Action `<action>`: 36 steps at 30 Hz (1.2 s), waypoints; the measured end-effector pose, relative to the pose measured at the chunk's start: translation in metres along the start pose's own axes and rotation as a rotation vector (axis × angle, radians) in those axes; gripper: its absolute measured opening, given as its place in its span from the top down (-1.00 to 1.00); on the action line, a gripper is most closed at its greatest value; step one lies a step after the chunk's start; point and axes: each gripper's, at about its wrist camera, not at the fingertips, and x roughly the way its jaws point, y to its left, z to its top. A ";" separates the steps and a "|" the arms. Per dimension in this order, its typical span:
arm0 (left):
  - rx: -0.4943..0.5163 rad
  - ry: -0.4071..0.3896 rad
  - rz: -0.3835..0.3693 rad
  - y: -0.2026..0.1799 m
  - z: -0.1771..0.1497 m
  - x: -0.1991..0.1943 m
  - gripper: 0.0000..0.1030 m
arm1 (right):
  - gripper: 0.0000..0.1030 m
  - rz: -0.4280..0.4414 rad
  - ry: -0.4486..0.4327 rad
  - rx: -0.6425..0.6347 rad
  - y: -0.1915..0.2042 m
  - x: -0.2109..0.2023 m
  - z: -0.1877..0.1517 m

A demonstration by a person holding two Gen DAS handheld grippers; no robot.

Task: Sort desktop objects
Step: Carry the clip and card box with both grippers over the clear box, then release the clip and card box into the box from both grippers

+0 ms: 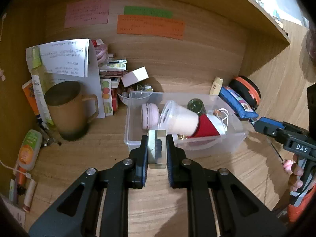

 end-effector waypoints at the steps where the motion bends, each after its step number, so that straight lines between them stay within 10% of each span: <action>1: 0.002 0.001 -0.004 -0.001 0.002 0.001 0.70 | 0.05 0.002 0.002 -0.001 0.000 0.002 0.002; 36: -0.027 0.112 -0.001 0.013 0.014 0.093 0.70 | 0.05 -0.016 0.084 -0.059 0.000 0.096 0.014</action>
